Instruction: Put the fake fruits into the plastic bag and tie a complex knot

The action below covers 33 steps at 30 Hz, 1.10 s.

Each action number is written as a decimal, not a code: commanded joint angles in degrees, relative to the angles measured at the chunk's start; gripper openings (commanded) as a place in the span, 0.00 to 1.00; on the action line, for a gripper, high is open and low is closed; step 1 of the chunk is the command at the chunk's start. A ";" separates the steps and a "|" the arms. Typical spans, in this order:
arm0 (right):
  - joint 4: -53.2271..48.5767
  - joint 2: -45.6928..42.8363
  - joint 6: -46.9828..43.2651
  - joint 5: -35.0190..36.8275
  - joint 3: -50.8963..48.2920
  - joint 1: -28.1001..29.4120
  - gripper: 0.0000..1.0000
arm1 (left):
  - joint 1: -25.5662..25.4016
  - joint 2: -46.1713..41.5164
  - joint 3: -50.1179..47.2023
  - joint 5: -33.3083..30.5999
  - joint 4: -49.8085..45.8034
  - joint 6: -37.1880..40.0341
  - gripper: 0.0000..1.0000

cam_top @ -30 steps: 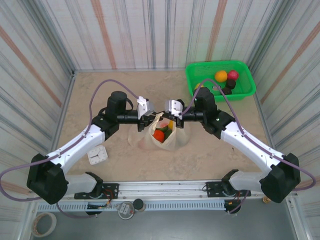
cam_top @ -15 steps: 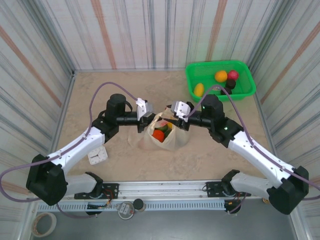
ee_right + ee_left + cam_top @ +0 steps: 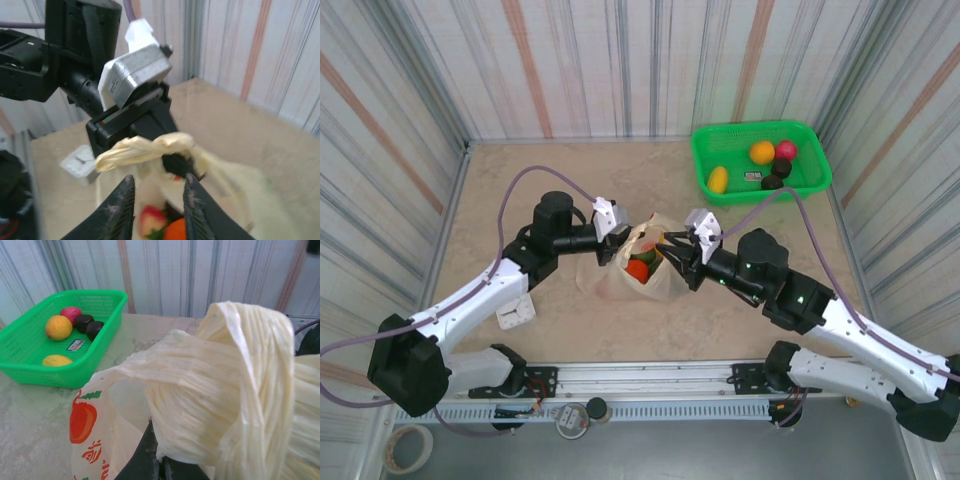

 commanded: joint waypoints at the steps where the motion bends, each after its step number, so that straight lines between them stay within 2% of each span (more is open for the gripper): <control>1: -7.36 4.16 21.55 -2.06 3.88 0.50 0.35 | -0.63 -1.45 -0.54 -3.30 -0.30 0.87 0.00; 3: -6.21 5.52 26.75 -5.09 3.35 0.88 0.40 | -0.85 -1.42 -0.60 -3.93 -0.34 1.02 0.00; 5: -2.27 5.86 30.16 -7.20 1.53 1.42 0.51 | -1.24 -1.43 -0.63 -4.05 -0.45 1.32 0.00; 8: 0.20 6.75 30.86 -8.03 1.73 2.30 0.60 | -1.63 -1.32 -0.45 -4.00 -0.74 1.44 0.00; 12: 0.77 8.86 30.98 -9.82 3.65 2.54 0.65 | -2.03 -1.56 -0.55 -4.31 -1.08 1.90 0.00; 17: 2.04 11.46 31.47 -10.05 4.54 2.48 0.63 | -2.31 -1.83 -0.54 -4.65 -1.44 2.26 0.00; 23: 2.21 13.37 31.38 -8.51 4.87 2.11 0.50 | -2.39 -2.27 -0.63 -4.83 -1.52 2.47 0.00; 33: 3.27 9.86 31.06 -7.18 1.61 1.47 0.11 | -2.53 -3.07 -0.65 -4.87 -1.62 2.71 0.00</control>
